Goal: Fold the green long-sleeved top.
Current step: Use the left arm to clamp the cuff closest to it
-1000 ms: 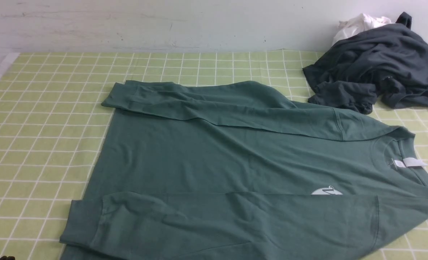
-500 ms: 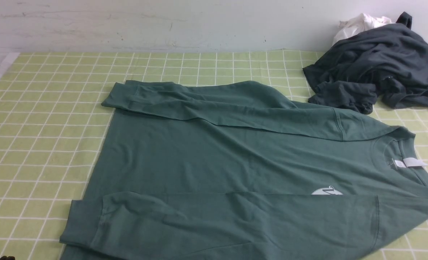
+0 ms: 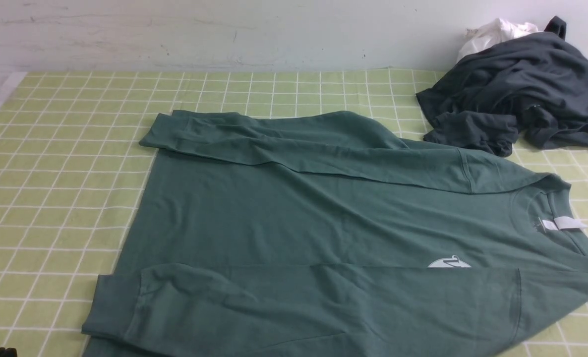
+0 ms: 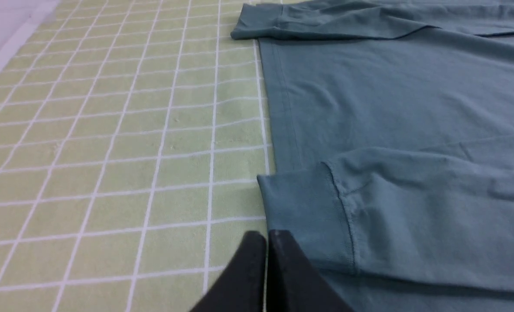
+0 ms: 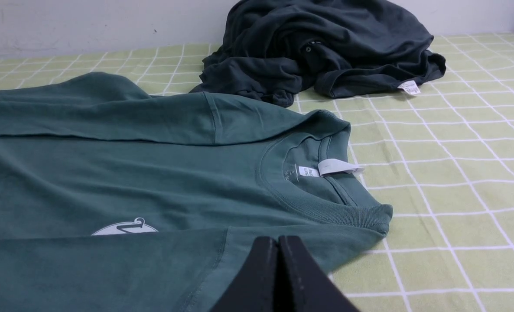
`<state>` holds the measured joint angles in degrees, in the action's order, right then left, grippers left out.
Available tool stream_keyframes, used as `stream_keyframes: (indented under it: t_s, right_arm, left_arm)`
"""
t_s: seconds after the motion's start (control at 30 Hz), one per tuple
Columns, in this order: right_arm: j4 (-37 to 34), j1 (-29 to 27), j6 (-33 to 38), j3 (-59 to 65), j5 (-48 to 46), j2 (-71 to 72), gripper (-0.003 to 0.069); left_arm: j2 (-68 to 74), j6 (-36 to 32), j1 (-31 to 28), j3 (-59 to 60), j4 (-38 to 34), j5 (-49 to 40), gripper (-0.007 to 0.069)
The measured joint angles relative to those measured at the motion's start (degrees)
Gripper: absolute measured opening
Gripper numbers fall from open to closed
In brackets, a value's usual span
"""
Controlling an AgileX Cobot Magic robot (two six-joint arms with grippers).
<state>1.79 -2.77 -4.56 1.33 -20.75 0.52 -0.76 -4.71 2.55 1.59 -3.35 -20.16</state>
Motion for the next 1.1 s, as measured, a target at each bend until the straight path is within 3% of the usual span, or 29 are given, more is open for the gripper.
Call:
stream_keyframes:
  t_s: [0.13,0.37,0.6,0.73,0.93,1.1]
  right_arm:
    - [0.8,0.0,-0.1,0.4,7.4,0.0,-0.0014]
    - [0.9,0.0,-4.7,0.4,46.1,0.0,-0.0014]
    - [1.1,0.0,-14.1,0.4,58.4,0.0,-0.0014]
    - [1.2,0.0,-14.4,-5.7,51.7,-0.5,-0.0014]
    - [5.3,0.0,-9.3,-27.5,26.8,-16.1,-0.0014]
    - [4.4,0.5,-9.0,-36.9,7.9,-34.1,-0.0013]
  left_arm:
    - [0.0,0.0,0.0,0.2,1.7,10.5,-0.0004]
    - [0.0,0.0,0.0,0.2,3.3,44.9,-0.0004]
    - [0.0,4.7,0.0,-0.7,3.3,64.1,-0.0004]
    - [2.2,8.3,0.0,-11.3,5.4,58.0,-0.0004]
    - [20.0,8.0,0.0,-37.0,10.6,32.1,-0.0004]
    - [36.9,10.7,0.0,-45.6,9.5,14.7,-0.0004]
